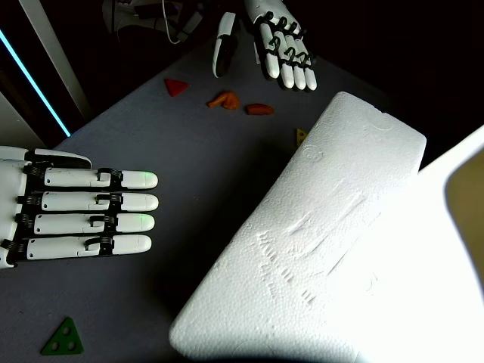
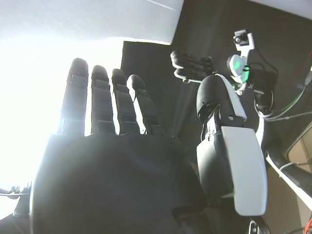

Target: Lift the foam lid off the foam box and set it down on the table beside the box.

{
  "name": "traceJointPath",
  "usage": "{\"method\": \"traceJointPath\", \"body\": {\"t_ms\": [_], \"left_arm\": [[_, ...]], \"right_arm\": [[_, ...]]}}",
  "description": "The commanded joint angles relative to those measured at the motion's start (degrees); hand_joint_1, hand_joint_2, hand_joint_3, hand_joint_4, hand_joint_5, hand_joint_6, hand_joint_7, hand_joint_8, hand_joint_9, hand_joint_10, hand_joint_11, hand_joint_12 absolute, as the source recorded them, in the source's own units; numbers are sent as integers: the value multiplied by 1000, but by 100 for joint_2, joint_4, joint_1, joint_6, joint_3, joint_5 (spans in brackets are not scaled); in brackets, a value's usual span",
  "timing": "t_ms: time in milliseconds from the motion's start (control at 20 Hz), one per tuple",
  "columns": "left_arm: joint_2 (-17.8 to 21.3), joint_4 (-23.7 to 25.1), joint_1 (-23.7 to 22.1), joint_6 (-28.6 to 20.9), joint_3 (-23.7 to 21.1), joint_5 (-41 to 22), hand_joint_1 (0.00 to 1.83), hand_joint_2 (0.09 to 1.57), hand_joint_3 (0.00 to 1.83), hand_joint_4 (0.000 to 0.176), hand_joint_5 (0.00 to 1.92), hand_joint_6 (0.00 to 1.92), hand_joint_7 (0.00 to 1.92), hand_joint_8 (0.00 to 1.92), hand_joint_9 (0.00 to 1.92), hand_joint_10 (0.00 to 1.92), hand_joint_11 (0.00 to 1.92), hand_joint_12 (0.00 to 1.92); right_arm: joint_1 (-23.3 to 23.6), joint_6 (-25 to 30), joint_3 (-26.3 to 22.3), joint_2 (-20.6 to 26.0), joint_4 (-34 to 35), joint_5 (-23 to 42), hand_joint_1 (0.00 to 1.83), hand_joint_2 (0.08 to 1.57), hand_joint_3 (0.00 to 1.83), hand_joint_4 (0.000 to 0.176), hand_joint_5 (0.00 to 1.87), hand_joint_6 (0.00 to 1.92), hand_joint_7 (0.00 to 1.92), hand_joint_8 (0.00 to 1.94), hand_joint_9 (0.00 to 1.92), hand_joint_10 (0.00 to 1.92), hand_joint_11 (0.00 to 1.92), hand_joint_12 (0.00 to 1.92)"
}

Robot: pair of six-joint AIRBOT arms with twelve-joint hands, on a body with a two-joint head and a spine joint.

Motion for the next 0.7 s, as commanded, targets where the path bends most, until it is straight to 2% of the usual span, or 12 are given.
{"method": "traceJointPath", "body": {"t_ms": [0,50,150,200,250,300,400,450,550,650], "left_arm": [[10,-169,-69,-38,36,-632,145,1347,11,10,76,8,0,0,0,0,0,33],[7,-136,-74,-64,44,-602,144,1349,8,22,64,1,0,0,0,0,0,6],[6,-122,-77,-85,49,-602,124,1347,5,32,50,0,0,0,0,0,0,0],[3,-139,-79,-85,51,-630,166,1333,0,26,57,3,0,0,0,0,0,0],[0,-161,-85,-73,53,-653,176,1334,0,4,59,3,0,0,0,0,0,0],[-7,-214,-96,-38,56,-683,178,1333,0,8,48,0,0,0,0,0,0,0],[-30,-399,-92,35,56,-839,211,1310,0,26,29,0,0,0,0,0,0,0],[-57,-542,-76,86,57,-967,226,1285,0,51,11,0,0,0,0,0,0,0],[-81,-686,-77,159,57,-1098,249,1288,0,17,0,0,0,0,0,0,0,0],[-120,-886,-81,280,60,-1236,254,1289,0,14,0,0,0,0,0,0,0,0]], "right_arm": [[66,-6,35,31,58,636,398,1386,49,0,0,0,0,0,0,0,0,0],[66,-6,40,23,67,632,394,1377,41,0,0,0,0,0,0,0,0,0],[66,-26,46,13,105,633,391,1351,23,0,0,0,0,0,0,0,0,0],[66,-50,46,13,136,644,406,1338,14,0,0,0,0,0,0,0,0,0],[66,-77,46,12,178,674,454,1336,10,0,0,0,0,0,0,0,0,0],[65,-106,48,6,251,745,485,1331,6,0,0,0,0,0,0,0,0,0],[65,-155,49,-3,380,898,588,1315,0,0,0,0,0,0,0,0,0,0],[65,-185,53,-16,476,999,666,1326,0,0,0,0,0,0,0,0,0,0],[65,-234,66,-41,603,1128,627,1367,16,0,0,0,0,0,0,0,0,0],[58,-303,87,-73,776,1300,617,1372,18,0,0,0,0,0,0,0,0,0]]}}
